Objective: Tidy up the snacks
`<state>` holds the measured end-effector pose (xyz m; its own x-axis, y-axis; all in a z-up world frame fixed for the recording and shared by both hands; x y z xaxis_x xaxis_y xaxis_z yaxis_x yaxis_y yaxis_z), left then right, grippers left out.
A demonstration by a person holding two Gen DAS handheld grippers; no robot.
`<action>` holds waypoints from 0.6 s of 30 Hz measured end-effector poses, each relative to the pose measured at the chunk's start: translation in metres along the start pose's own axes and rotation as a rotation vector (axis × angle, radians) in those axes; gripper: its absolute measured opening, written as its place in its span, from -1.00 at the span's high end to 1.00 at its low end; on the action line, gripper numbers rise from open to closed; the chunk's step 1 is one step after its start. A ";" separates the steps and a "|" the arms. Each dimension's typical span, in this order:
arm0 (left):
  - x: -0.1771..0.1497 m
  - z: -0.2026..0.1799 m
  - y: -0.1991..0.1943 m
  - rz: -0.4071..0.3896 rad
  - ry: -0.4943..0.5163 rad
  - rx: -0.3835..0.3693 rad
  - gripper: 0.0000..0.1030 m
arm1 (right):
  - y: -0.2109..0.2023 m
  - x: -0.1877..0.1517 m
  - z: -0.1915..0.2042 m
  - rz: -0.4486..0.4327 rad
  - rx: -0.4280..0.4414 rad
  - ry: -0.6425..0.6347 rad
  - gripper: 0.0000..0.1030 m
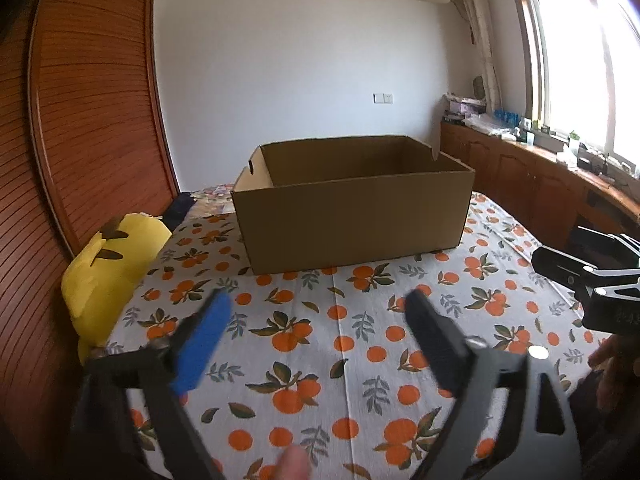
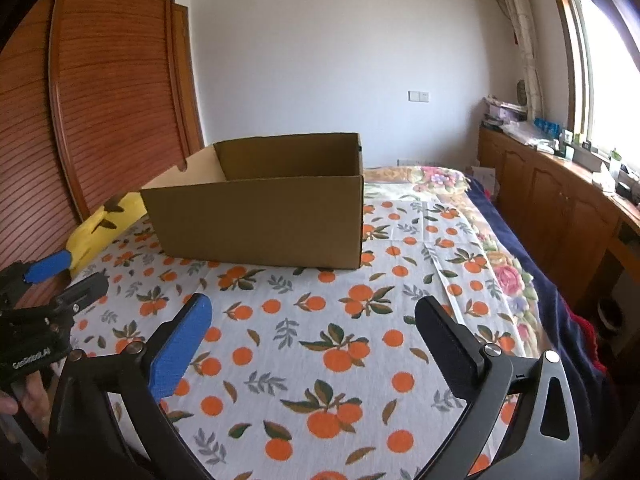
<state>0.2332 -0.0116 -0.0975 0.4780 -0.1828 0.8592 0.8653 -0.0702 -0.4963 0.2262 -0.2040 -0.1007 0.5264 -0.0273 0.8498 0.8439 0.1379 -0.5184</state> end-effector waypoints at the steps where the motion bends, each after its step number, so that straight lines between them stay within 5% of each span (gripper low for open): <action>1: 0.000 0.001 -0.003 -0.004 -0.004 -0.003 -0.94 | -0.002 0.000 0.001 -0.001 -0.003 -0.004 -1.00; 18: 0.006 0.017 -0.073 -0.045 -0.013 0.049 -1.00 | -0.076 0.004 0.010 -0.047 -0.043 -0.010 -1.00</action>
Point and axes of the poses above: each gripper's, at about its wrist camera, not at the fingertips, and y roughly the way its jaws point, z to its left, x to its top, the point moved 10 cm from there along y, roughly the way its jaws point, and after that the axes turned 4 degrees about y, right-handed, at the moved point
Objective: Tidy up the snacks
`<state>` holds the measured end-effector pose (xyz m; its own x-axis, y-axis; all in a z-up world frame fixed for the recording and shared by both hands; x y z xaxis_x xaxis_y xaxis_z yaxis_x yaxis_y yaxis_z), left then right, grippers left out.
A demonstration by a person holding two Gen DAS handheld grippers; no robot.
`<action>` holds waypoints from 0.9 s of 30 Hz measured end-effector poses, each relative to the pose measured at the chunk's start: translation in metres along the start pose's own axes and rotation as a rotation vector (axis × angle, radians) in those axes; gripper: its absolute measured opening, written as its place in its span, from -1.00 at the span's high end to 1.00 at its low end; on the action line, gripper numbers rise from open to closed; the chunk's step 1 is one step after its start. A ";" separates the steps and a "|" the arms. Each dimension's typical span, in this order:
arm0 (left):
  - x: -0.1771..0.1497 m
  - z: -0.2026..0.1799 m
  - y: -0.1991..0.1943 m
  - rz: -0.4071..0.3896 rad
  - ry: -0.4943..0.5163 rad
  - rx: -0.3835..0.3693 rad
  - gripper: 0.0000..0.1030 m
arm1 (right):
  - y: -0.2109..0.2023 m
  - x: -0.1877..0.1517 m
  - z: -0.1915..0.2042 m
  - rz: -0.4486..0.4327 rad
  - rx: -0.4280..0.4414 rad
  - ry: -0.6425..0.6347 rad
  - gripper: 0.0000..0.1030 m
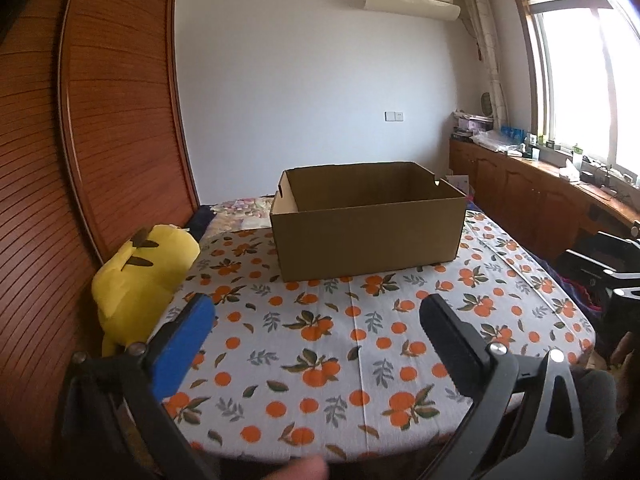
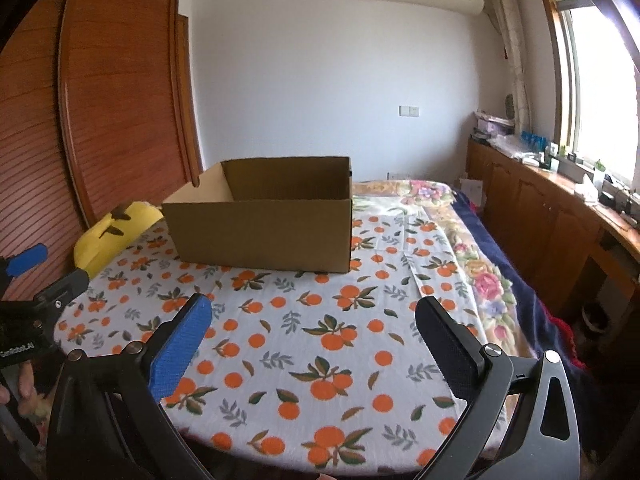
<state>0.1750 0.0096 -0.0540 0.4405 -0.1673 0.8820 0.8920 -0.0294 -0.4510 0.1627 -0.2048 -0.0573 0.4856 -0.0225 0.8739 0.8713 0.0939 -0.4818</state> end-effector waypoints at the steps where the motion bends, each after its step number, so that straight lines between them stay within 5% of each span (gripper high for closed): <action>1: -0.001 0.001 -0.006 -0.004 -0.006 -0.005 -1.00 | -0.004 0.000 0.000 -0.001 -0.006 -0.001 -1.00; 10: -0.003 0.003 -0.042 -0.032 -0.020 -0.003 -1.00 | -0.046 -0.005 0.005 -0.037 -0.019 0.017 -1.00; 27: -0.008 -0.001 -0.048 -0.028 -0.020 -0.004 -1.00 | -0.057 -0.004 0.003 -0.064 -0.048 0.015 -1.00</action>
Point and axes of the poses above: each gripper's, at about its wrist camera, not at the fingertips, and y roughly the way its jaws point, z to its left, x to its top, the point moved 10 cm from there along y, roughly the way its jaws point, and after that the axes turned 4 degrees about y, right-handed, at the moved point
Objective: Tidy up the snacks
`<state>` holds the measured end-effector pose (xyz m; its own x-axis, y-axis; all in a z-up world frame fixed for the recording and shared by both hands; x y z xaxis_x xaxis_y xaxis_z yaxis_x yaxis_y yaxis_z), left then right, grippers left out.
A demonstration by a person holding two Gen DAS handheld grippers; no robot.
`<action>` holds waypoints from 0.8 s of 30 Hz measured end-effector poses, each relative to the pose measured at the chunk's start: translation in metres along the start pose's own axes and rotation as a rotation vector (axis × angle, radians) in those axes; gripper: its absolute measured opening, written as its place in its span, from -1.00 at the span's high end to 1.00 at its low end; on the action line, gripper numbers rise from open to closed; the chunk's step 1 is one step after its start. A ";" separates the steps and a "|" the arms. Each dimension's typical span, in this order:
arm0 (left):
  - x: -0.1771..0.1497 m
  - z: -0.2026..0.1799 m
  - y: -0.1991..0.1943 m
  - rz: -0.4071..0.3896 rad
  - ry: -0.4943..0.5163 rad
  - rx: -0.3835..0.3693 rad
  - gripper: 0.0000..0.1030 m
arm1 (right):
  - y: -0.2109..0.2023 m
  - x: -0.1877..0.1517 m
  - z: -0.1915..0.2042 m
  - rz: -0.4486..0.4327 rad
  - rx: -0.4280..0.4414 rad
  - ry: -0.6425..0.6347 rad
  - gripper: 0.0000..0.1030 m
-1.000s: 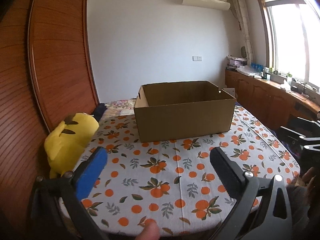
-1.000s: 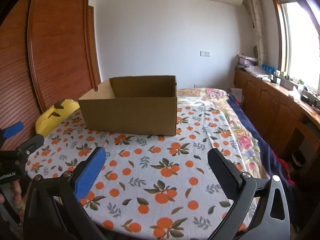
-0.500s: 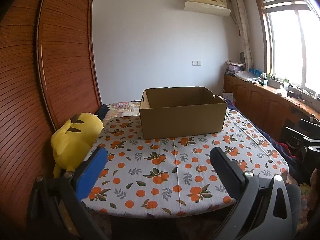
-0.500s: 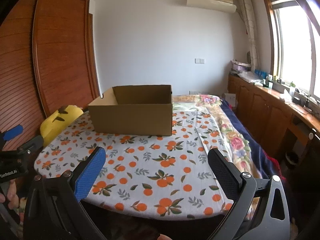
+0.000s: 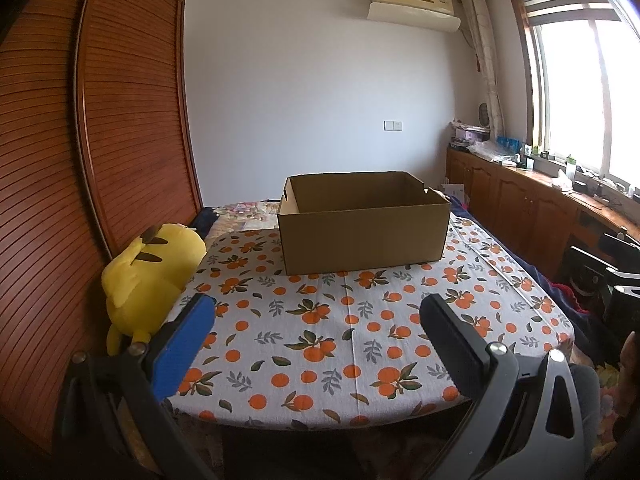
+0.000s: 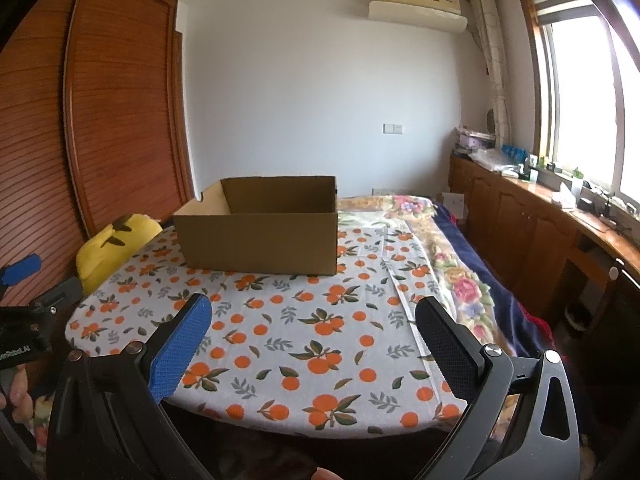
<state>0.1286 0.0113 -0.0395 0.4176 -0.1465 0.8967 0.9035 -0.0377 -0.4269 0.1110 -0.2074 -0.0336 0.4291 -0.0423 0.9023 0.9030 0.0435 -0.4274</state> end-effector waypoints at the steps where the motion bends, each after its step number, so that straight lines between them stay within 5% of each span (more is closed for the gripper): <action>1: 0.000 0.000 0.000 0.000 0.000 0.001 -1.00 | 0.000 0.000 -0.001 0.001 -0.001 0.001 -1.00; 24: 0.004 0.000 -0.008 -0.028 0.003 0.004 -1.00 | 0.000 -0.001 -0.001 0.001 0.009 -0.004 -1.00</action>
Point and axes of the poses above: each gripper's, at about its wrist camera, not at the fingertips, and y roughly the way its jaws point, z to its left, x to its top, the point moved 10 cm from there along y, roughly the way its jaws point, and after that the axes turned 4 degrees about y, right-handed, at the moved point
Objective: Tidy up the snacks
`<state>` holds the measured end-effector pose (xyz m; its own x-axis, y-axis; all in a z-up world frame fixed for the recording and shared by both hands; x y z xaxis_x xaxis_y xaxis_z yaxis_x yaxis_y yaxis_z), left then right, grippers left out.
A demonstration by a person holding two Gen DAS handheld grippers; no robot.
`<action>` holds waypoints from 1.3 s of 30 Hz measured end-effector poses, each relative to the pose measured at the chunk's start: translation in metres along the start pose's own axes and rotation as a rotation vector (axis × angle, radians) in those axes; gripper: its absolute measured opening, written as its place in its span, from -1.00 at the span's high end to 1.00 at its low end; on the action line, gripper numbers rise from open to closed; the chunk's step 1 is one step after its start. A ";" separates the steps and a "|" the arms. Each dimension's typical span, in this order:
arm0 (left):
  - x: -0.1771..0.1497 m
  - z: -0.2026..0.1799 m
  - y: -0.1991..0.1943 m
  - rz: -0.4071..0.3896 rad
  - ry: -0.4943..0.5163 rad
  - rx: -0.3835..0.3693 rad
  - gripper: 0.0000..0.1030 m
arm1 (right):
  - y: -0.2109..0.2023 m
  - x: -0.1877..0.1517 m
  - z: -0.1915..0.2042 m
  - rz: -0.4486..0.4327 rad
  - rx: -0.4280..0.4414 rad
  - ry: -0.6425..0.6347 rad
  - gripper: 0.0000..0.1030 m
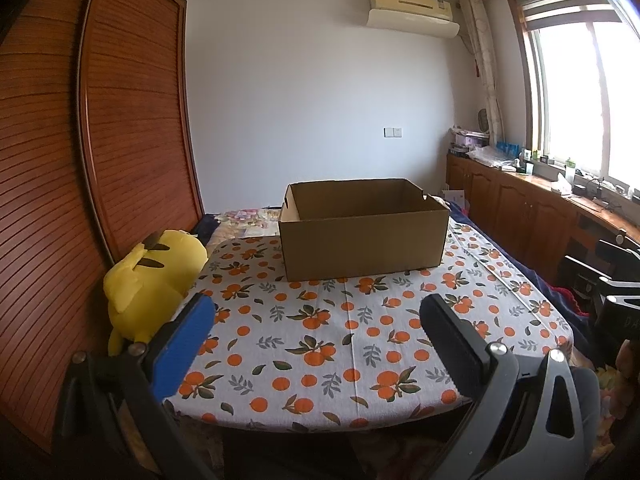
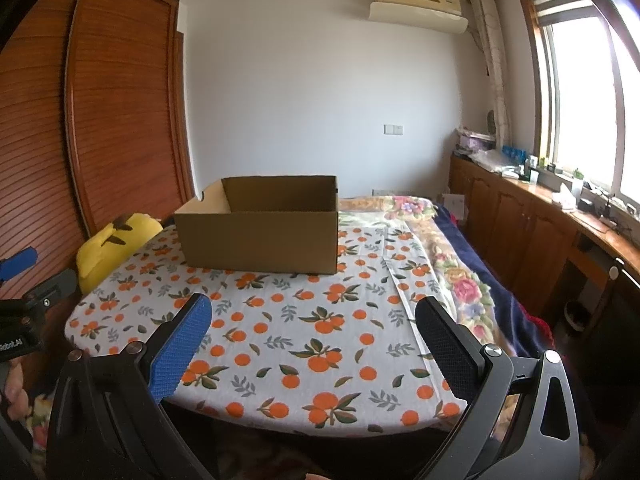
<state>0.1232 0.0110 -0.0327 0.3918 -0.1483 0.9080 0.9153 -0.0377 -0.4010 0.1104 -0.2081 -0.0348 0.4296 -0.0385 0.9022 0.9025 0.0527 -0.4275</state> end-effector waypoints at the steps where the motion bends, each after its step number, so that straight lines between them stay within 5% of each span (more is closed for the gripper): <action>1: 0.000 0.000 0.000 -0.002 0.001 0.001 -1.00 | 0.000 0.000 0.000 0.000 -0.001 -0.001 -1.00; 39: 0.003 -0.001 -0.005 -0.017 0.001 0.007 -1.00 | -0.001 0.005 0.004 -0.004 0.006 -0.002 -1.00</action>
<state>0.1200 0.0100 -0.0278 0.3760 -0.1485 0.9146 0.9225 -0.0330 -0.3846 0.1113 -0.2040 -0.0294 0.4262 -0.0370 0.9039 0.9038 0.0588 -0.4238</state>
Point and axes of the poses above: each gripper's, at about its wrist camera, not at the fingertips, and y roughly the way its jaws point, z to its left, x to its top, the point moved 10 cm from there along y, roughly the way its jaws point, and after that the axes turned 4 degrees about y, right-handed, at the moved point
